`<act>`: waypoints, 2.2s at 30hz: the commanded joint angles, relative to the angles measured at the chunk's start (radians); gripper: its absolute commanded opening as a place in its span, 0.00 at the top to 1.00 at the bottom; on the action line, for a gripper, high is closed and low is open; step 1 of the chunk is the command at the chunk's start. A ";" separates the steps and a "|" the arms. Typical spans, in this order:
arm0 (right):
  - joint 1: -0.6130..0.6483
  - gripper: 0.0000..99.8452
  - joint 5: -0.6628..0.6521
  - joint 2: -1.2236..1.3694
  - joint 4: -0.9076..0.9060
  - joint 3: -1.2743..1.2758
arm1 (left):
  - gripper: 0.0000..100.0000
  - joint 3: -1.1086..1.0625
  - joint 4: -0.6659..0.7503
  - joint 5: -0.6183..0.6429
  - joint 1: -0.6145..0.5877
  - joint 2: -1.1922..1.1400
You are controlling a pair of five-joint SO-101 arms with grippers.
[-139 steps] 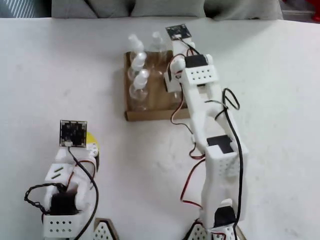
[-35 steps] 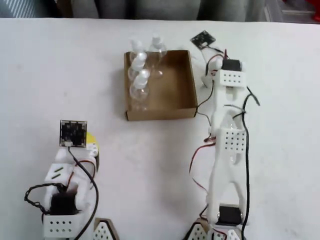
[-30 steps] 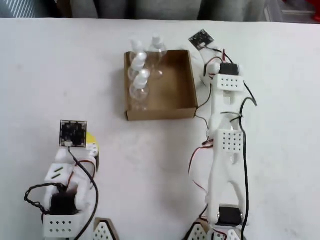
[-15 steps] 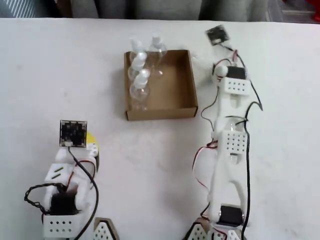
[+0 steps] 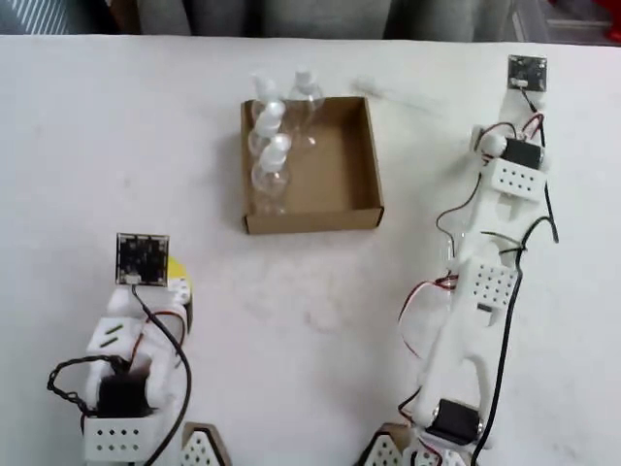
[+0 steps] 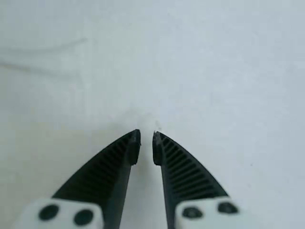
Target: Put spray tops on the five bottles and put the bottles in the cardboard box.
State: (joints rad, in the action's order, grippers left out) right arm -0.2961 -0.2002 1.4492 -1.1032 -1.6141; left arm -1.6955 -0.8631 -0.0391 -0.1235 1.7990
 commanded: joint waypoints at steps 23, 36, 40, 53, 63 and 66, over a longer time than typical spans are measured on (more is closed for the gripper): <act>0.240 0.98 0.009 0.140 0.708 0.077 | 0.98 0.000 -0.015 -0.006 -0.005 -0.001; 0.265 0.98 -0.118 -0.305 0.050 0.443 | 0.98 0.000 -0.021 -0.006 0.001 -0.001; 0.257 0.98 -0.110 -0.377 -0.136 0.405 | 0.98 0.000 -0.020 -0.006 0.001 -0.001; 0.202 0.98 -0.112 -0.389 -0.148 0.265 | 0.98 0.000 -0.015 -0.006 -0.002 -0.001; 0.202 0.98 -0.118 -0.386 -0.438 0.164 | 0.98 0.000 -0.014 -0.006 0.002 -0.001; 0.206 0.98 -0.110 -0.386 -0.538 0.068 | 0.98 0.000 -0.014 -0.006 0.002 -0.001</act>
State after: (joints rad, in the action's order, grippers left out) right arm -0.0967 -0.3092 1.1147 -1.5190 -1.4009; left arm -1.6955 -0.8846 -0.0391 -0.1235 1.7990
